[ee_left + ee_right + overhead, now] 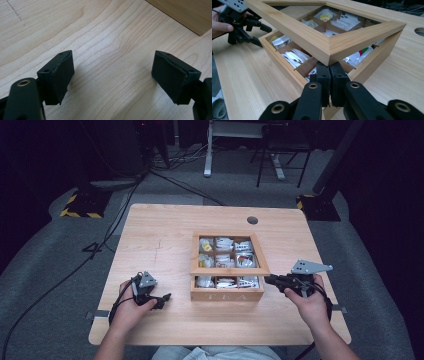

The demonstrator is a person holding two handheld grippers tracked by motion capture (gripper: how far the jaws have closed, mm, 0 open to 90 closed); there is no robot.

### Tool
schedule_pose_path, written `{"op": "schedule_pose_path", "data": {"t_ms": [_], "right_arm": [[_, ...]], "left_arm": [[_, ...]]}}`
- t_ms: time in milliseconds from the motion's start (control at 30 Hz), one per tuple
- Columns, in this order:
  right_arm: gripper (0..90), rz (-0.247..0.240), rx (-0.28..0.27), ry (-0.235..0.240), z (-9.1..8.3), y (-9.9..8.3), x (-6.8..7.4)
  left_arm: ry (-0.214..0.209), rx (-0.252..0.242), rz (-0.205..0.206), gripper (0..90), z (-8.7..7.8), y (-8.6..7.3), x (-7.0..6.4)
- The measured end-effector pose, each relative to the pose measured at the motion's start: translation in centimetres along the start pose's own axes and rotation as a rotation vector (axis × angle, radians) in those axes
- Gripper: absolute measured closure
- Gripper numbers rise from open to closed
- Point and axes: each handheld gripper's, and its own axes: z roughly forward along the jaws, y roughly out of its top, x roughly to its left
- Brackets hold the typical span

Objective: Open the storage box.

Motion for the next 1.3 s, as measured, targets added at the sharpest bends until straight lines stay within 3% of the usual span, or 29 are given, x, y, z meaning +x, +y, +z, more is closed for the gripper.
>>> {"op": "schedule_pose_path", "data": {"t_ms": [533, 1300], "right_arm": [[90.0, 0.01, -0.076, -0.015, -0.4, 1.8, -0.3], [90.0, -0.043, -0.151, -0.071, 0.2, 4.9, -0.6]], "left_arm": [[-0.002, 0.001, 0.004, 19.0, 0.2, 0.2, 0.1], [-0.013, 0.004, 0.022, 19.0, 0.8, 0.9, 0.2]]}}
